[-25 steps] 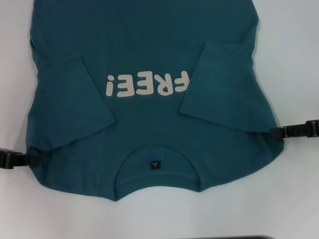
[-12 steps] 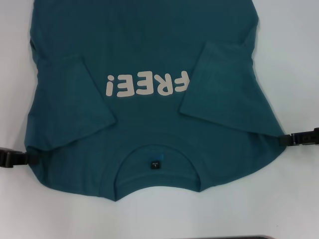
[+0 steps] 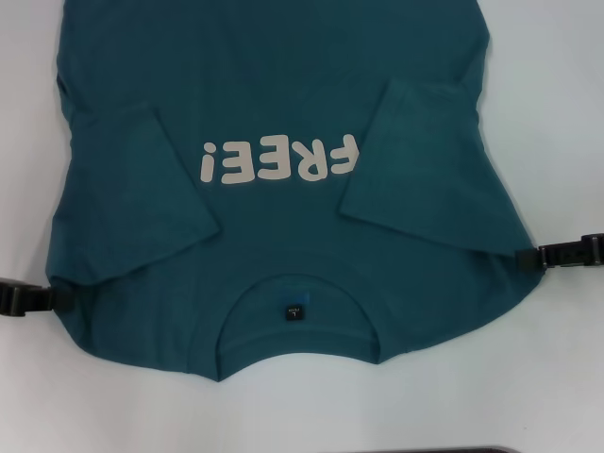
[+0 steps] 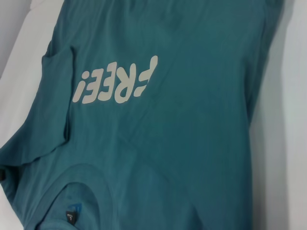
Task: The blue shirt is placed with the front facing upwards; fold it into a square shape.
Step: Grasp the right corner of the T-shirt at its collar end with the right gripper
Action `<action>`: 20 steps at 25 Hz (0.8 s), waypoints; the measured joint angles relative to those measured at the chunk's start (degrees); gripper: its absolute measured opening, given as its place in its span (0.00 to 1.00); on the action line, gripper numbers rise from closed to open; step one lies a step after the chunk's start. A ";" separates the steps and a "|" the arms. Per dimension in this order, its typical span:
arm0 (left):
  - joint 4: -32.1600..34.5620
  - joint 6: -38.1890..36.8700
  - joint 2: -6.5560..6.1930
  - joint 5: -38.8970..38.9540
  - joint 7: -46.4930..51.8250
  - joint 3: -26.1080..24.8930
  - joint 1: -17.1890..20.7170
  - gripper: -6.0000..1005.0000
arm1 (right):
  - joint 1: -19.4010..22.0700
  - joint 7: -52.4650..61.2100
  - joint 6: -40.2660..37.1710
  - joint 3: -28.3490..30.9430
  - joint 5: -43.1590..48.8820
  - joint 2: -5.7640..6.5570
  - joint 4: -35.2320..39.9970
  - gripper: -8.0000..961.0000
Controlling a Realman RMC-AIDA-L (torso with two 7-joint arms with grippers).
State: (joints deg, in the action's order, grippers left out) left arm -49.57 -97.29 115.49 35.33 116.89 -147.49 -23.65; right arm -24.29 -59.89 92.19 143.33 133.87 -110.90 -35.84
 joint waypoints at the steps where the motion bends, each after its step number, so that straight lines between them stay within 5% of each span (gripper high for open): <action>1: 0.00 0.00 0.00 0.00 0.00 -0.02 -0.04 0.03 | -0.04 0.00 -0.02 -0.08 0.00 -0.04 0.01 0.53; 13: 0.00 -0.01 -0.29 0.00 0.15 0.00 -0.20 0.03 | -0.37 0.83 -2.34 -0.03 0.08 -0.17 -0.17 0.44; 16: 0.00 -0.01 -0.29 0.00 0.21 -0.10 -0.18 0.03 | -0.45 0.84 -2.41 0.01 0.07 -0.27 -0.40 0.20; 20: 0.00 -0.01 -0.37 0.00 0.23 -0.18 -0.17 0.03 | -0.57 0.89 -2.54 0.05 0.08 -0.27 -0.39 0.05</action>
State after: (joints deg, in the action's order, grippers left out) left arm -49.57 -97.30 115.12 35.33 117.12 -147.67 -23.82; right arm -24.86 -59.00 89.65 143.38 133.95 -111.17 -36.23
